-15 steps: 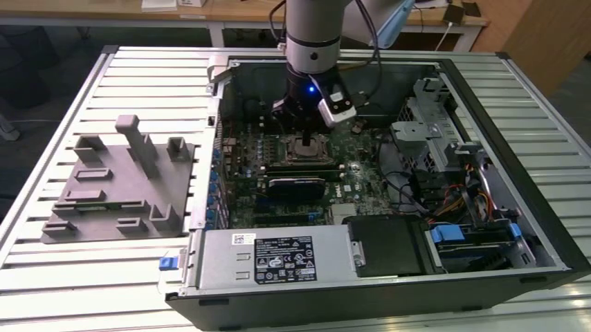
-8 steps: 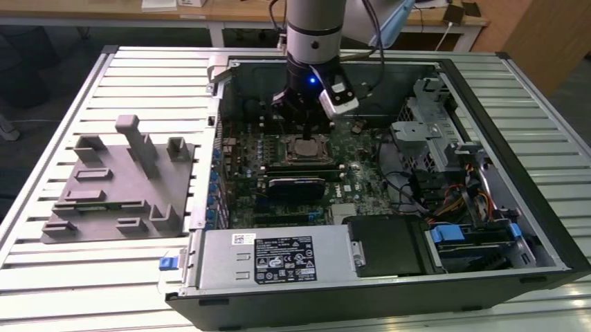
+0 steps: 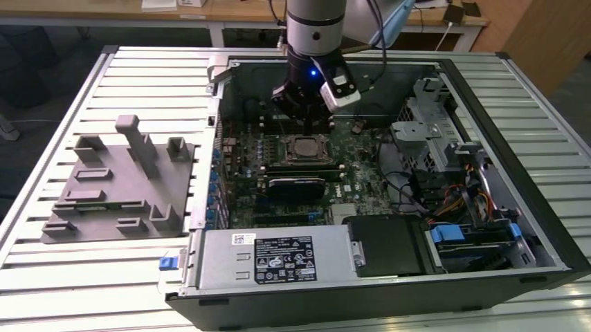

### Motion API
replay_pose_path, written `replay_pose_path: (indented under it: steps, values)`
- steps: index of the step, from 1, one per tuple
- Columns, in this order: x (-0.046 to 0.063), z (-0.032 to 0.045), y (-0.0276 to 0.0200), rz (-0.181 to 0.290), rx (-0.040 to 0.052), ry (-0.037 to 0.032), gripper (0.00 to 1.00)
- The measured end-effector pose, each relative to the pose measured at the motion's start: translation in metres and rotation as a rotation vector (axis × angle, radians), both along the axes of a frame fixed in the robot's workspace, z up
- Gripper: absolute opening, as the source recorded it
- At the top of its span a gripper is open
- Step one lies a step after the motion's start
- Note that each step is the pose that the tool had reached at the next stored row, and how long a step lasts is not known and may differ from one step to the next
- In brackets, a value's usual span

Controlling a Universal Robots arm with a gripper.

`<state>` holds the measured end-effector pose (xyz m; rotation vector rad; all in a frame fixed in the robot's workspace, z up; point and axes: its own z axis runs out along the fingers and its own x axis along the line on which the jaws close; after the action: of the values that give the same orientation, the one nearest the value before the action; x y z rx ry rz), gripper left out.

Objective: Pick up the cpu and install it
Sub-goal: 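Close the cpu cover, then install the first cpu locking lever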

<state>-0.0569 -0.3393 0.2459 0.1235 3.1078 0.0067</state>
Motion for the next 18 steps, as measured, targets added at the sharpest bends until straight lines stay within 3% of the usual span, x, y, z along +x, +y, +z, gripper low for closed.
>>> replay_pose_path:
  steps: [13, 18]
  values:
    - [-0.001, 0.0013, 0.0000, 0.000, -0.0003, 0.0000, 0.11]
    - [-0.011, 0.0013, 0.0000, 0.000, -0.0002, -0.0001, 0.11]
